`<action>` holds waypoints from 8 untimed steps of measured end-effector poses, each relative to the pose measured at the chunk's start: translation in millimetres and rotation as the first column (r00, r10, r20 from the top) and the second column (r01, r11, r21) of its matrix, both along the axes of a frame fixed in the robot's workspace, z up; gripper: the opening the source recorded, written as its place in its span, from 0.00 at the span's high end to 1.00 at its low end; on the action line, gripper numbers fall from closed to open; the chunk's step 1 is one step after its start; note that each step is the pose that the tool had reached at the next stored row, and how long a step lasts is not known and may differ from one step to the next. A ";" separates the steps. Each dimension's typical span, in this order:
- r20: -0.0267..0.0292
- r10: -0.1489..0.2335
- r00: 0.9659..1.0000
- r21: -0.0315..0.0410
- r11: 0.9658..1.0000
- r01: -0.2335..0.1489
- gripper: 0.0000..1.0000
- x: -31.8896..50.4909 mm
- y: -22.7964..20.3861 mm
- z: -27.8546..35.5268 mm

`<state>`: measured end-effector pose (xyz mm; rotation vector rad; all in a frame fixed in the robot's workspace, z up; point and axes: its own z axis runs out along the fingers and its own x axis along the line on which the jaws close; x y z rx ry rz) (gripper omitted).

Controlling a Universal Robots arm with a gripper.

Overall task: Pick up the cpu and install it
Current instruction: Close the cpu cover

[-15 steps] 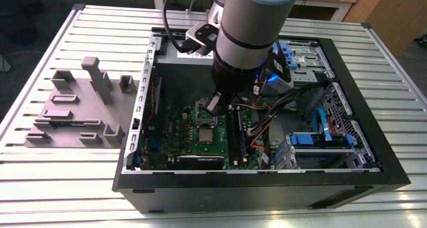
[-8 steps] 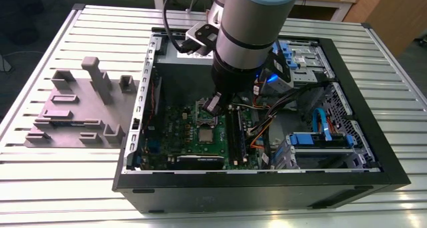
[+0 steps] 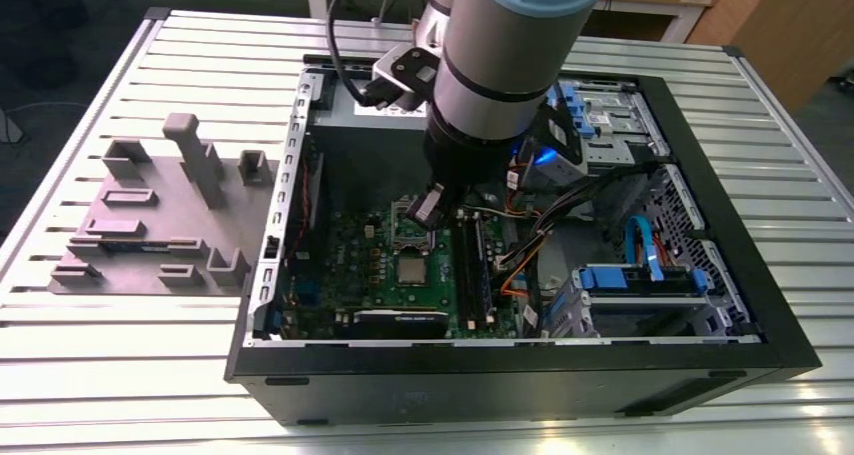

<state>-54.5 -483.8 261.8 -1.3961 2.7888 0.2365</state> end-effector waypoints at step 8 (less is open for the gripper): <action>-0.001 0.000 1.000 0.026 1.000 0.000 0.89 11.1 0.5 -11.5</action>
